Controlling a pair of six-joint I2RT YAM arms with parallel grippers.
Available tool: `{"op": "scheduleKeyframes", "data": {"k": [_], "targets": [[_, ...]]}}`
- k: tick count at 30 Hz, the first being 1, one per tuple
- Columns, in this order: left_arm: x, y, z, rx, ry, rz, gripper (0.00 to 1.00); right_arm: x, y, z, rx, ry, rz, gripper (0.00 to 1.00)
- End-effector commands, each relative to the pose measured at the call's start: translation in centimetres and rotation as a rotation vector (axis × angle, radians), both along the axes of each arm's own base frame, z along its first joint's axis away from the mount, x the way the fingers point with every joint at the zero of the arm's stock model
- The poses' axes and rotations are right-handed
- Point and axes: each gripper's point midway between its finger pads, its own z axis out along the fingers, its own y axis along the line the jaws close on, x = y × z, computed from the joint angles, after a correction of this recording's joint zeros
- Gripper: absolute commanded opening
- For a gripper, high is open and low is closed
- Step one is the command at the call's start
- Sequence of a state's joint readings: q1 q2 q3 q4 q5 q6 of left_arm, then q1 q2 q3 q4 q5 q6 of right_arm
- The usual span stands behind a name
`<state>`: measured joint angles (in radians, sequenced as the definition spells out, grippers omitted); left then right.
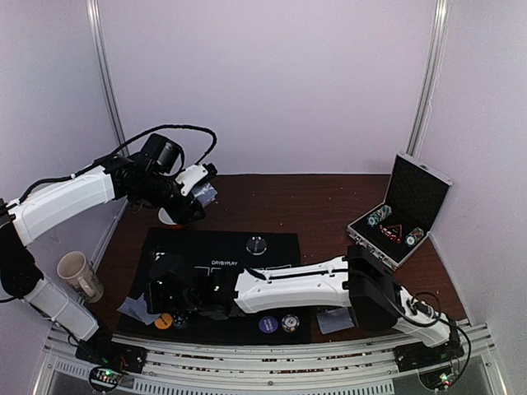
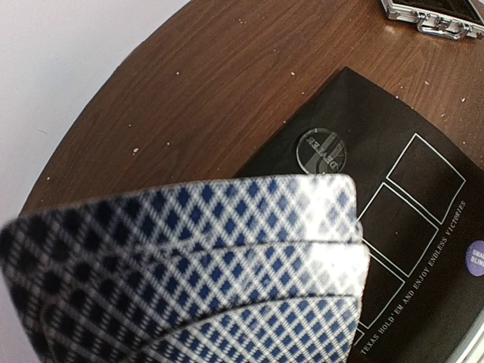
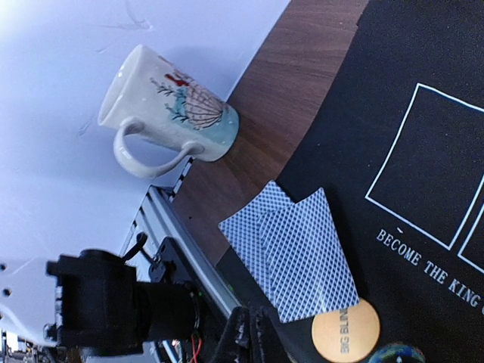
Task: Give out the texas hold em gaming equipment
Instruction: Distribute the poker card in the big blind area, then adjust the face-down deck piles.
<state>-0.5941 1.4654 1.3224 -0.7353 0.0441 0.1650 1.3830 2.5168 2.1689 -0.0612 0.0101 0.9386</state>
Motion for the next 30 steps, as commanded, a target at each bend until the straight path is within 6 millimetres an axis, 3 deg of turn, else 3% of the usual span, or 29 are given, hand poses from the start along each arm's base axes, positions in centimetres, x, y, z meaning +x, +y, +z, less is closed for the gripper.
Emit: {"op": "scheduleKeyframes", "data": {"k": [1,7,11,15,19,21,25,30], "targets": [[0.9,-0.1,1.4,-0.017,-0.046,-0.004,0.48,-2.1,-2.8,6.8,0.093,-0.094,0.153,0.05],[1.3,-0.1,0.9,-0.003,-0.036,0.002,0.48,-4.0,-10.6,9.7,0.112,-0.171,0.207,0.11],[0.9,-0.6,1.4,-0.018,-0.038,-0.031,0.47,-3.2,-17.0,11.8,0.051,-0.271,0.172,0.26],[0.0,-1.1,2.0,-0.038,-0.049,-0.082,0.47,0.7,-24.1,15.2,0.06,-0.333,0.038,0.42],[-1.1,-2.1,2.2,-0.044,-0.052,-0.138,0.47,6.6,-32.0,19.1,0.15,-0.376,-0.153,0.59],[-1.8,-3.0,2.4,-0.052,-0.052,-0.179,0.47,8.5,-34.6,20.5,0.186,-0.394,-0.196,0.65],[-3.2,-5.1,2.7,-0.052,-0.045,-0.262,0.47,11.4,-36.4,21.4,0.209,-0.381,-0.168,0.71],[-5.2,-7.7,3.1,-0.068,-0.022,-0.362,0.47,13.5,-34.6,20.4,0.181,-0.346,-0.054,0.74]]}}
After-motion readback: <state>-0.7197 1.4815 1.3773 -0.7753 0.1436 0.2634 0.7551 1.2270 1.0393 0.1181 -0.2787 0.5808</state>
